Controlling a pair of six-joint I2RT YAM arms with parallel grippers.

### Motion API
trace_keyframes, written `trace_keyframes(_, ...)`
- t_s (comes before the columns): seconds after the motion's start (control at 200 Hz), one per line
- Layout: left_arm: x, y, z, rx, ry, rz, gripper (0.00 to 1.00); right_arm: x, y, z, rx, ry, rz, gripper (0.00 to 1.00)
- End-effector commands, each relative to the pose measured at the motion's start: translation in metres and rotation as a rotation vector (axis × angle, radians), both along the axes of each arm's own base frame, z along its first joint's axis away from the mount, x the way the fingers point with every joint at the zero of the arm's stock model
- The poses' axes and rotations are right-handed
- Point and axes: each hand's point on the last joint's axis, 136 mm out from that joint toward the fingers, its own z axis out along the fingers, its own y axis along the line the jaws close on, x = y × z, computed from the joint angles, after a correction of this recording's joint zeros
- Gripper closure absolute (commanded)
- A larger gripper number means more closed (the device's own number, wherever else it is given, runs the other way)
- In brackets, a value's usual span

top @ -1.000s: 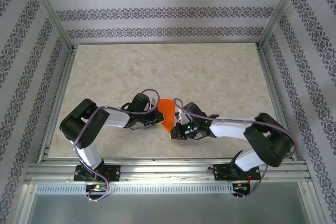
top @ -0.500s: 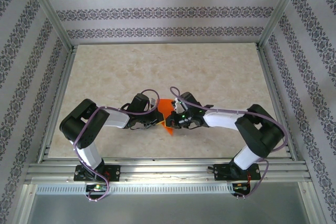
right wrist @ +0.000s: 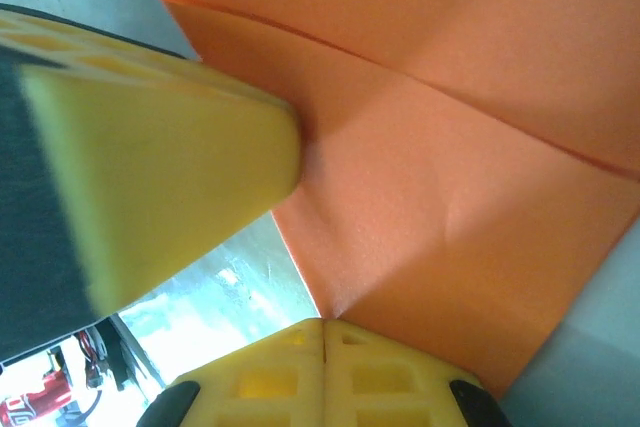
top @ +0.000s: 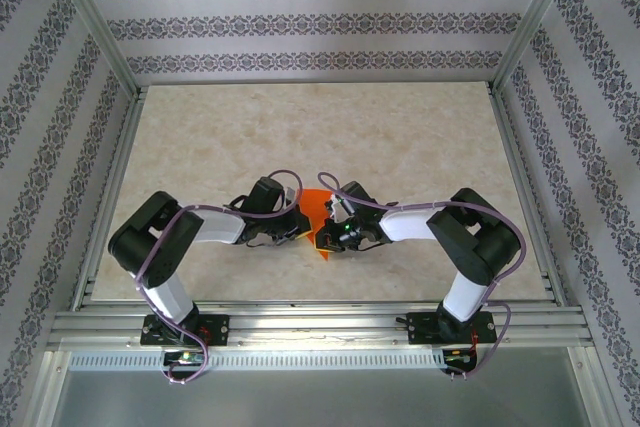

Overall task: Fold a paper plane with a square sheet of paper (pick it up from the middle)
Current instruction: Third fold the triangle at the center of the table.

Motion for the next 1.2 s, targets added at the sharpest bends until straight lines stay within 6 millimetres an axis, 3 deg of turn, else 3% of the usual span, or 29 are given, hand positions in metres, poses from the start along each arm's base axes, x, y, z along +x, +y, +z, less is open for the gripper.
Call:
trace_keyframes(0.0,0.000,0.000,0.022,0.030,-0.040,-0.020,1.00,-0.018,-0.018,-0.027,-0.089,0.072,0.006,1.00)
trace_keyframes(0.265,-0.020,-0.003,0.006,0.062,0.019,-0.059,1.00,-0.013,-0.015,-0.023,-0.081,0.061,0.011,1.00)
trace_keyframes(0.475,-0.014,-0.002,-0.013,0.108,0.033,-0.047,1.00,-0.014,-0.015,-0.023,-0.080,0.060,0.018,1.00)
trace_keyframes(0.699,-0.011,0.024,-0.031,0.198,0.050,0.020,1.00,-0.018,-0.020,-0.027,-0.094,0.063,0.020,1.00)
trace_keyframes(0.949,0.002,0.039,-0.025,0.194,0.046,0.046,1.00,-0.021,-0.024,-0.031,-0.103,0.068,0.025,1.00)
trace_keyframes(1.199,0.007,0.061,-0.032,0.231,0.068,0.097,1.00,-0.021,-0.024,-0.030,-0.102,0.064,0.026,1.00)
